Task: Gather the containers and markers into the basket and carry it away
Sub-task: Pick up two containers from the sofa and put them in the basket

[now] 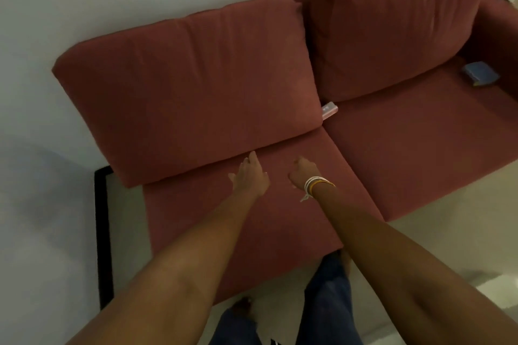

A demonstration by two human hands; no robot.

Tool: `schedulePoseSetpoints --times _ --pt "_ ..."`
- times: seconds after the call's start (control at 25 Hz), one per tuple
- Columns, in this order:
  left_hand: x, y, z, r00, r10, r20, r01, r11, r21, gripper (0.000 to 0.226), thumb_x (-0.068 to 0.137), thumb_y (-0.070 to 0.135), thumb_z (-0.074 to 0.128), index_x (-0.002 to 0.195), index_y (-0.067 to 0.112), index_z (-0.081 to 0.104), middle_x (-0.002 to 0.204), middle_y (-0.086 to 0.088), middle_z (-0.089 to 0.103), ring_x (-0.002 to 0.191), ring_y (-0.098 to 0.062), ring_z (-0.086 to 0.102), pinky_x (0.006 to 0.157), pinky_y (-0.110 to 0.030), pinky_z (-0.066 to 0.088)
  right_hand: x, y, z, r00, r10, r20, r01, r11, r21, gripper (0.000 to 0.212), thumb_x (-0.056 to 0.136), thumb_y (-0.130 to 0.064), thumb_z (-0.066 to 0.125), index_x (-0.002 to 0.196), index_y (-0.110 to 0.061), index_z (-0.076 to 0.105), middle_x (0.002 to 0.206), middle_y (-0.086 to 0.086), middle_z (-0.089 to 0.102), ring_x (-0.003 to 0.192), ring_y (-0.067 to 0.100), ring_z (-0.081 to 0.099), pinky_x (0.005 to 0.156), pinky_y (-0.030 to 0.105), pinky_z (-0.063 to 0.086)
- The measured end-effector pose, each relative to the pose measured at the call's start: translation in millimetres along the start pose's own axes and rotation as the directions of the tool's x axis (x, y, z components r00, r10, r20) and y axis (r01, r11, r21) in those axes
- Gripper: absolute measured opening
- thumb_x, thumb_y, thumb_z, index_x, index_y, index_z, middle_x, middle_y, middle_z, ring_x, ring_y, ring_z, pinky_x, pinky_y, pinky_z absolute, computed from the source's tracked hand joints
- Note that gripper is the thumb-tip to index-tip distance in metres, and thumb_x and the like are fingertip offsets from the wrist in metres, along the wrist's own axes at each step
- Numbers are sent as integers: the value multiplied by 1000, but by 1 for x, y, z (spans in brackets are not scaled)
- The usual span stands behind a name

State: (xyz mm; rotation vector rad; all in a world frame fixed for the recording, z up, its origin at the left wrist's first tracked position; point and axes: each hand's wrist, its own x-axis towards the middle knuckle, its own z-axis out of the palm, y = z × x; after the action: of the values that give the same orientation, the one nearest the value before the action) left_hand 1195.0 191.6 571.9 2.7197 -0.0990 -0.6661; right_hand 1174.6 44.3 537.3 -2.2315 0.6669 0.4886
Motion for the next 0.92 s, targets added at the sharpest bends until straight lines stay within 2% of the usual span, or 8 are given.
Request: schedulePoseSetpoints --times 0.2,0.32,0.48,0.6,0.68,0.76,0.84,0.92 --pt "62 74 53 961 -258 95 264 963 -51 62 94 31 52 145 13 22 142 -10 46 133 -28 43 102 -51 33 91 46 -52 986 13 164 -14 1000 5 37 84 -13 50 120 -4 58 111 22 70 104 39 67 95 42 53" --pt "92 113 79 916 -362 172 375 926 -48 70 93 31 54 148 9 19 146 -14 43 134 -32 44 105 -49 34 141 72 -89 970 26 242 -13 998 -54 38 87 -10 51 123 0 57 116 23 67 109 39 65 98 43 50" --pt "142 147 113 884 -409 226 435 897 -77 66 93 23 54 148 2 25 147 -19 43 132 -35 46 108 -47 39 213 98 -122 979 70 193 -57 995 -76 35 86 -13 55 119 -1 59 121 22 65 112 39 62 98 40 50" --pt "187 157 154 882 -406 240 441 890 -114 58 93 21 53 146 8 33 154 -18 29 135 -35 42 108 -51 39 269 120 -121 989 1 151 33 974 -223 38 83 -11 56 120 -2 56 123 24 60 115 41 57 93 39 48" --pt "213 158 187 876 -415 246 451 885 -112 68 92 23 55 151 15 22 161 -17 6 145 -35 24 111 -55 31 306 134 -114 986 -143 86 165 911 -378 43 81 -9 57 123 0 52 127 22 54 118 40 51 92 42 47" --pt "229 156 223 866 -435 248 467 880 -85 90 83 39 67 152 21 12 160 -17 -17 149 -36 -1 110 -62 20 336 142 -106 957 -287 -38 231 834 -502 51 81 -10 59 130 -1 46 130 20 49 118 38 49 88 46 49" --pt "237 155 256 859 -442 257 453 891 20 136 59 62 76 150 27 -19 149 -18 -43 141 -38 -31 107 -70 5 362 145 -98 901 -413 -136 263 767 -586 55 83 -12 57 135 -6 42 134 17 48 119 35 49 86 47 49" --pt "242 152 274 846 -457 275 452 888 83 162 37 74 76 133 31 -48 133 -14 -61 123 -37 -53 102 -73 -8 380 145 -92 858 -482 -179 278 727 -628 59 85 -13 53 141 -13 36 134 17 48 120 35 50 87 47 45"
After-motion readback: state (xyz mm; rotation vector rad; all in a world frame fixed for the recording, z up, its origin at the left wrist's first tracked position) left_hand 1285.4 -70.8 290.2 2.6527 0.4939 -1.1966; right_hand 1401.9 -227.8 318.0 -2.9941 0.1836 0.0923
